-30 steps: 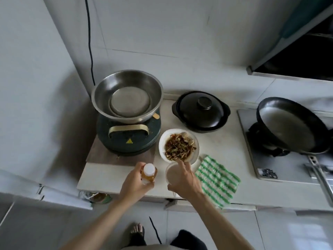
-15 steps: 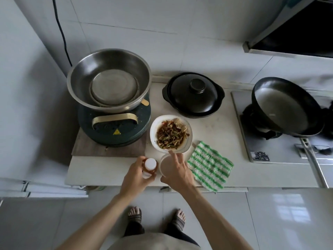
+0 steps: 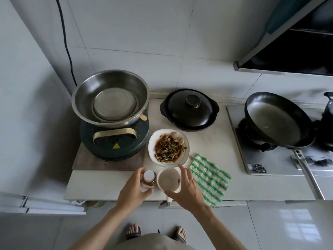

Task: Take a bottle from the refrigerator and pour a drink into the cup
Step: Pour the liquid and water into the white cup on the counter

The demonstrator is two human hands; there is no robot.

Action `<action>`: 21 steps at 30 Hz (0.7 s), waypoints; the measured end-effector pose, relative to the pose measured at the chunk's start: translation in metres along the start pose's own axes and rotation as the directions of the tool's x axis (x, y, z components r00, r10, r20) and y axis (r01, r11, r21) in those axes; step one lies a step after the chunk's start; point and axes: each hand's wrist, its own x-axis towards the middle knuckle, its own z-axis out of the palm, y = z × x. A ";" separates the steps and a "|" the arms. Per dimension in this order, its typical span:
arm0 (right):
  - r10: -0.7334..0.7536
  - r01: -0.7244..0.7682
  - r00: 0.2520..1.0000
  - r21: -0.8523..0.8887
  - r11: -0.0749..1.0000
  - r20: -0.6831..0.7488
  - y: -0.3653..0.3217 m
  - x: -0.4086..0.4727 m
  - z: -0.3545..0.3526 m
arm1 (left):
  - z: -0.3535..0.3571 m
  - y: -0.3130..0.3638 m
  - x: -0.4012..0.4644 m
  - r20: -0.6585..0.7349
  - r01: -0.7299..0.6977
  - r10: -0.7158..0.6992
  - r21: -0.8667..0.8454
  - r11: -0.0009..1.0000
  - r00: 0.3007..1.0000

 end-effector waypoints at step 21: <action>-0.168 0.208 0.978 -0.468 0.859 0.125 -0.110 0.027 0.005 | 0.000 -0.008 0.009 -0.066 -0.057 0.070 0.180 0.982 0.995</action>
